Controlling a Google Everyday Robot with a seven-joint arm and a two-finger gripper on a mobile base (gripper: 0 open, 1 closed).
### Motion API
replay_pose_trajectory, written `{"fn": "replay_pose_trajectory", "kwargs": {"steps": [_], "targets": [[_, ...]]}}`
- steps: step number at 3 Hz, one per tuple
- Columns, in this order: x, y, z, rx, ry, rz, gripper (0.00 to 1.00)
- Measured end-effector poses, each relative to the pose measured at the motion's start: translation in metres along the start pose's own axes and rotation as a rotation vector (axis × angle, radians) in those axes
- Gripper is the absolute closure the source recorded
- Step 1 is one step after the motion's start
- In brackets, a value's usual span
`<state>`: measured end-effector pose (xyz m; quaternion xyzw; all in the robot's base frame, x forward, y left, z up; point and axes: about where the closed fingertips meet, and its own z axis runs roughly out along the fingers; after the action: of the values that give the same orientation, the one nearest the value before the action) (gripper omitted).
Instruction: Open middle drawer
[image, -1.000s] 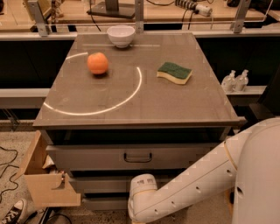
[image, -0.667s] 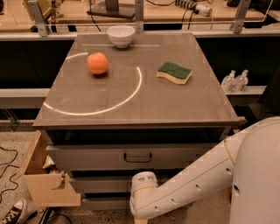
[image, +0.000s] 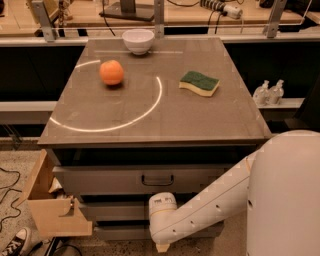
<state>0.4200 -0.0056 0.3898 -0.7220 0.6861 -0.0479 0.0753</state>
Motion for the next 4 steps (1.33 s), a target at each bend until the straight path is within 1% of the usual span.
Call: {"fn": "replay_pose_trajectory", "kwargs": {"steps": [1, 2, 3, 4], "targets": [[0.0003, 0.0009, 0.0006, -0.002, 0.000, 0.000, 0.62], [0.0003, 0.0008, -0.0001, -0.002, 0.001, 0.000, 0.83], [0.0003, 0.0009, -0.0001, -0.002, 0.001, 0.000, 1.00], [0.0004, 0.0009, -0.0001, -0.002, 0.001, 0.000, 1.00]]}}
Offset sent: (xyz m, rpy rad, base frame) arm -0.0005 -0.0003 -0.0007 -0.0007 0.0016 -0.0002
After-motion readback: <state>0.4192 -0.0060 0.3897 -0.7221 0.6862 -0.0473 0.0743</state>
